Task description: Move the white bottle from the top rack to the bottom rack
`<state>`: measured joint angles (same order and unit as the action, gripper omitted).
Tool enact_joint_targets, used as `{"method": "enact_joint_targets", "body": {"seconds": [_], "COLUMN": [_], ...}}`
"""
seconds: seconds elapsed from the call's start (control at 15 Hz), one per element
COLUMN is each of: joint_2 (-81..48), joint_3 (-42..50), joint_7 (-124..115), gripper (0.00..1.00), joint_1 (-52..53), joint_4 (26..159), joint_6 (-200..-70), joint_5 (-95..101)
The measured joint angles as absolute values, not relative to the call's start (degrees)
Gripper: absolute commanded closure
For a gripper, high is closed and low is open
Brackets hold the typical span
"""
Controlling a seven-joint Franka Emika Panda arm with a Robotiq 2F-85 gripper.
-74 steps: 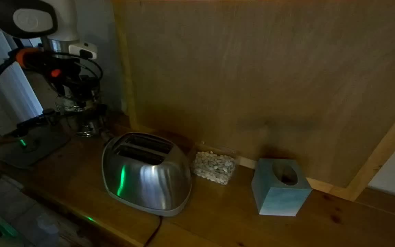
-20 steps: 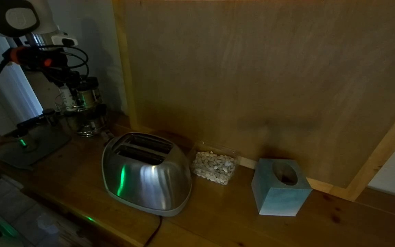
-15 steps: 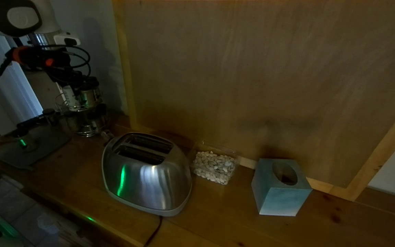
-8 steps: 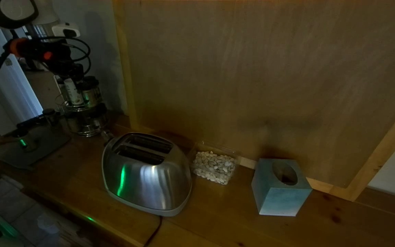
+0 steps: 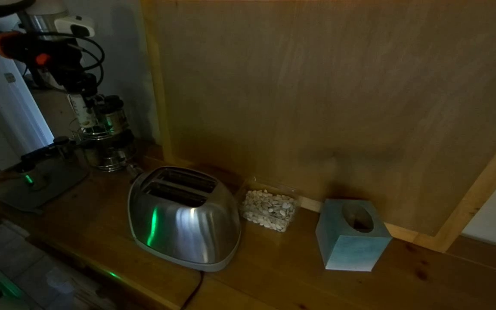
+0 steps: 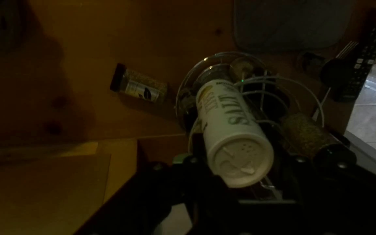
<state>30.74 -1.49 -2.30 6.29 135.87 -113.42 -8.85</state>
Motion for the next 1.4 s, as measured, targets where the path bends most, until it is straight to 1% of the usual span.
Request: {"method": "enact_joint_targets", "body": {"seconds": [0.13,0.2,0.53,0.6,0.87,1.4], "joint_2": [30.78,30.65,30.01,30.0,29.58,25.11], "joint_3": [-0.33,0.28,1.07,1.06,1.14,4.02], "joint_7": [-3.98,-4.81,-7.28,-7.42,-8.22,-13.15], "gripper": [0.8,0.55,0.55,0.8,0.8,0.8], "joint_1": [4.91,4.1,2.29,2.29,1.76,-1.75], "joint_4": [136.25,136.66,137.91,137.91,138.25,144.17], "joint_6": [-109.94,-108.73,-107.35,-107.34,-107.36,-110.01], "joint_5": [-10.13,-10.72,-12.08,-12.11,-13.0,-25.93]}}
